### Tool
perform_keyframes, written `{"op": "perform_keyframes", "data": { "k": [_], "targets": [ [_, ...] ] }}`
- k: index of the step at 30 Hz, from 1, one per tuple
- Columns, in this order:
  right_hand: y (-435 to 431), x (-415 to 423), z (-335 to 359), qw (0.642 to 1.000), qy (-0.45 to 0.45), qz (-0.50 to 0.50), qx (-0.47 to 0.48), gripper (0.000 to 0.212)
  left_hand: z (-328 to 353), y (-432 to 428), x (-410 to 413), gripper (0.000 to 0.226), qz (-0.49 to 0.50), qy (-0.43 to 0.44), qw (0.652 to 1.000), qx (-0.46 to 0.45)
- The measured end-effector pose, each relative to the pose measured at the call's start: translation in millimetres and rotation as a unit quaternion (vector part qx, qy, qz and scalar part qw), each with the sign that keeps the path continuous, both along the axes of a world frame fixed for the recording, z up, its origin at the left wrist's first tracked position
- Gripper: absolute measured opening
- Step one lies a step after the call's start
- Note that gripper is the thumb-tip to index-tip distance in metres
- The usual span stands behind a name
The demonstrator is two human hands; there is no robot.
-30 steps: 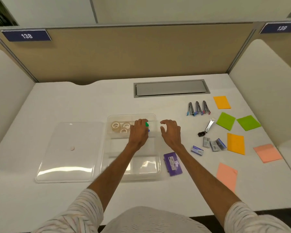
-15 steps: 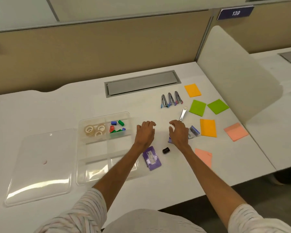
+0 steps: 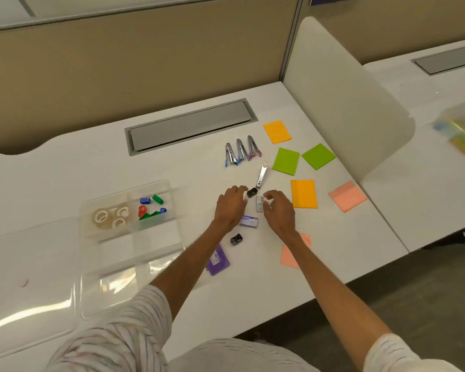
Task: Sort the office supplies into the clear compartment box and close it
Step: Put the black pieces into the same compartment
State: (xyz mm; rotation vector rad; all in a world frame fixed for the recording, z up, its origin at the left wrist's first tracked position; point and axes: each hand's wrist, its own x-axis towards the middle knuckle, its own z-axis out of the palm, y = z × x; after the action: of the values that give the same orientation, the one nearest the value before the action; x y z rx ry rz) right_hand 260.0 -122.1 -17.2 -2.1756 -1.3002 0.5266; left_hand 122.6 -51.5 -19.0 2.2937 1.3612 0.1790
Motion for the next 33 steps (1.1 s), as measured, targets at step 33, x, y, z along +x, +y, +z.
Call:
{"op": "perform_keyframes", "data": {
  "k": [33],
  "targets": [
    [-15.3,-54.8,-11.8,0.991,0.05,0.128,-0.004,0.025,11.4,30.0,-73.9,0.041,0.067,-0.045,0.997,-0.01]
  ]
}}
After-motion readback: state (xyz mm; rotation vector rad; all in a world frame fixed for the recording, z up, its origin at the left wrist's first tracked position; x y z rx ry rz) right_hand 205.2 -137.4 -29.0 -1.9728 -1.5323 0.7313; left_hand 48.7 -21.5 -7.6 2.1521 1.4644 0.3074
